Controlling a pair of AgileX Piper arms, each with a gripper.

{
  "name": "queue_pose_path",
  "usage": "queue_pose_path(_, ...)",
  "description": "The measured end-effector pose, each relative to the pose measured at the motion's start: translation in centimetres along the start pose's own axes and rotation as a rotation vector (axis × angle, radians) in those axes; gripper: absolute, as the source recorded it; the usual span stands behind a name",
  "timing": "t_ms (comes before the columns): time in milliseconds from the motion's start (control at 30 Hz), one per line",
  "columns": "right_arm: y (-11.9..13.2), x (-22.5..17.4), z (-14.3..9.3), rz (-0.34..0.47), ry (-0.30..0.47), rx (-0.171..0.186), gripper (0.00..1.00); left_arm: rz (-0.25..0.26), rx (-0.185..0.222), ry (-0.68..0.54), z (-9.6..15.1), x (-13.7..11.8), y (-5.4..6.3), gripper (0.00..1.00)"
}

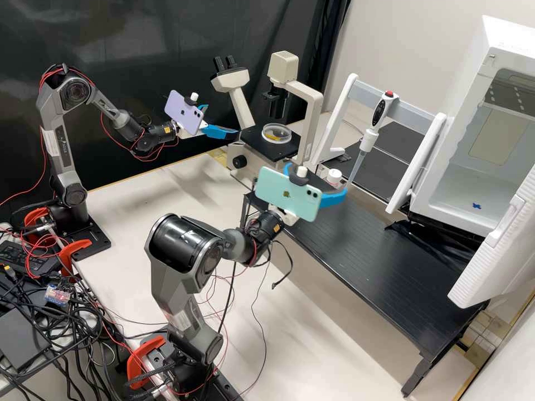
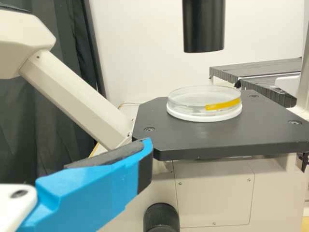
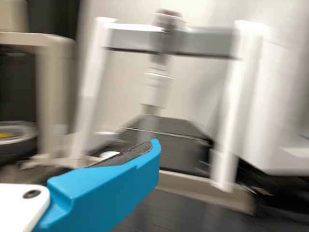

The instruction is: Move the petri dish to the bench

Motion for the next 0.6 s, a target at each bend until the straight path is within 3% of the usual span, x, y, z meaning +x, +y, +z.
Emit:
queue_pose_path(333, -3.5, 1.2, -7.2, -0.066, 0.178, -0.133, 1.0, 0.0, 0.0, 0.0, 0.0, 0.0, 0.0, 1.0)
queue_pose_path(600, -5.9, 4.1, -10.1, -0.098, 0.19, -0.166, 1.0, 0.0, 0.0, 0.0, 0.0, 0.0, 0.0, 1.0)
